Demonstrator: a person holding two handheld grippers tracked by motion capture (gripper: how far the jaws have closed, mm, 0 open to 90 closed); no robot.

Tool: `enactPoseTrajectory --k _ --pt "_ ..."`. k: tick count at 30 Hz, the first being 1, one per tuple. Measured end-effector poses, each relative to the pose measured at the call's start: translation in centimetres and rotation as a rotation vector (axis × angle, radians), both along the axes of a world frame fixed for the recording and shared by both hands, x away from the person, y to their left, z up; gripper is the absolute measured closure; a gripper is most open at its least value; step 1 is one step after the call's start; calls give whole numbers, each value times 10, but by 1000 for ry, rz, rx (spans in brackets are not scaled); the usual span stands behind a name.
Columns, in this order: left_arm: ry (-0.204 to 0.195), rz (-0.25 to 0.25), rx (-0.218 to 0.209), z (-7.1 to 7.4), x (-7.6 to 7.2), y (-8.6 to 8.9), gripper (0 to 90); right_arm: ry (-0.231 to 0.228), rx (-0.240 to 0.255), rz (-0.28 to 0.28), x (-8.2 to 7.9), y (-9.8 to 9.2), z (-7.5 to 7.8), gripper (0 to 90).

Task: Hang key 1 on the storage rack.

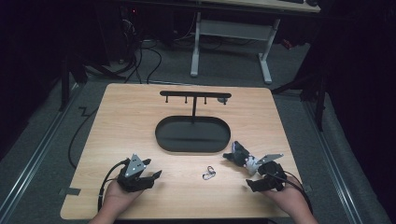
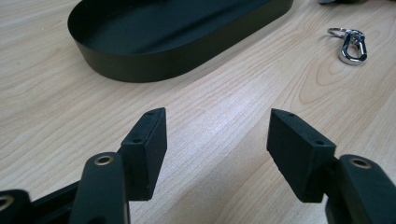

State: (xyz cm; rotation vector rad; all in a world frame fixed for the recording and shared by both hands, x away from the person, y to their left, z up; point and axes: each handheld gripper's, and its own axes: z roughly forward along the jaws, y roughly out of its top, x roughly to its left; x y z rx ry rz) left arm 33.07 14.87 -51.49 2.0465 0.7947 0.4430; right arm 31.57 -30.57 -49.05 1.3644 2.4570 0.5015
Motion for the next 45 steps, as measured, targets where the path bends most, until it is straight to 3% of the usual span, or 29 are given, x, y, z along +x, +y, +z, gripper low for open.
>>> enactPoseTrajectory --k 1,2,6,11,16,26,34,43,45 --pt "0 0 0 0 0 0 388 0 0 0 0 0 0 152" --pt "-2 1 -7 1 0 0 388 31 -18 9 5 1 3 152" --pt "-4 -7 2 0 0 -2 388 76 -7 14 13 2 9 155" --pt "3 -16 11 -1 -1 -4 389 95 -16 29 23 5 14 153" --pt "3 -20 16 -1 -2 -5 389 141 -22 74 41 12 22 153" --pt "4 -17 8 -1 -3 -3 389 209 34 78 71 12 26 192" --pt "9 -14 10 -1 -2 -1 390 239 64 64 82 13 20 254" --pt "11 -19 15 -2 -2 -2 390 260 15 57 84 20 9 308" --pt "12 -18 18 -3 -2 -2 390 261 39 59 85 18 7 326"
